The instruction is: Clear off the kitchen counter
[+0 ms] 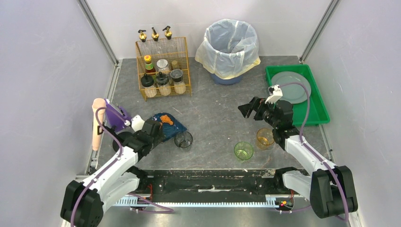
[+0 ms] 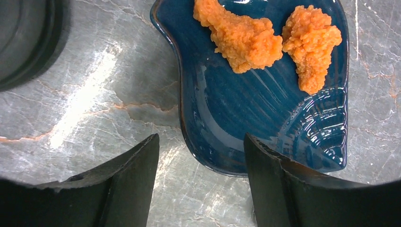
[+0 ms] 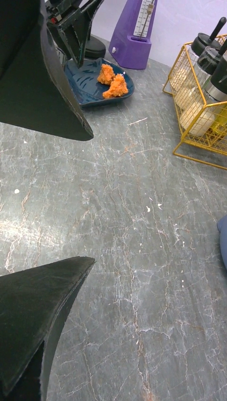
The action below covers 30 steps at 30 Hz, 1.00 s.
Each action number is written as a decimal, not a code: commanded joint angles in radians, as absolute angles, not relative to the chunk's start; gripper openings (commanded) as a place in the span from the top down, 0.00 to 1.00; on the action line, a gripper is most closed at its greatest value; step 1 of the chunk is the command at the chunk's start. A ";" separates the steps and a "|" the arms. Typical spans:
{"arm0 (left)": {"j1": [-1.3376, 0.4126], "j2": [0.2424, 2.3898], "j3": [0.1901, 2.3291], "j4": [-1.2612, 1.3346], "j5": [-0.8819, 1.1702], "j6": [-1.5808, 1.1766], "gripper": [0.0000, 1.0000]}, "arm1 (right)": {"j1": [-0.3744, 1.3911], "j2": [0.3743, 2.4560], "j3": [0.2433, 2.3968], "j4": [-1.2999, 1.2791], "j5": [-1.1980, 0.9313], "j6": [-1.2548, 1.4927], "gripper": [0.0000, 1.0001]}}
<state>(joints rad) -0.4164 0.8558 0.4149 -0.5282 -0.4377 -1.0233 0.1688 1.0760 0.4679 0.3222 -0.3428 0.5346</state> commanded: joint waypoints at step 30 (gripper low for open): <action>-0.497 1.155 0.433 -0.237 -0.388 -1.081 0.73 | 0.184 1.062 0.456 0.386 -0.368 0.525 0.06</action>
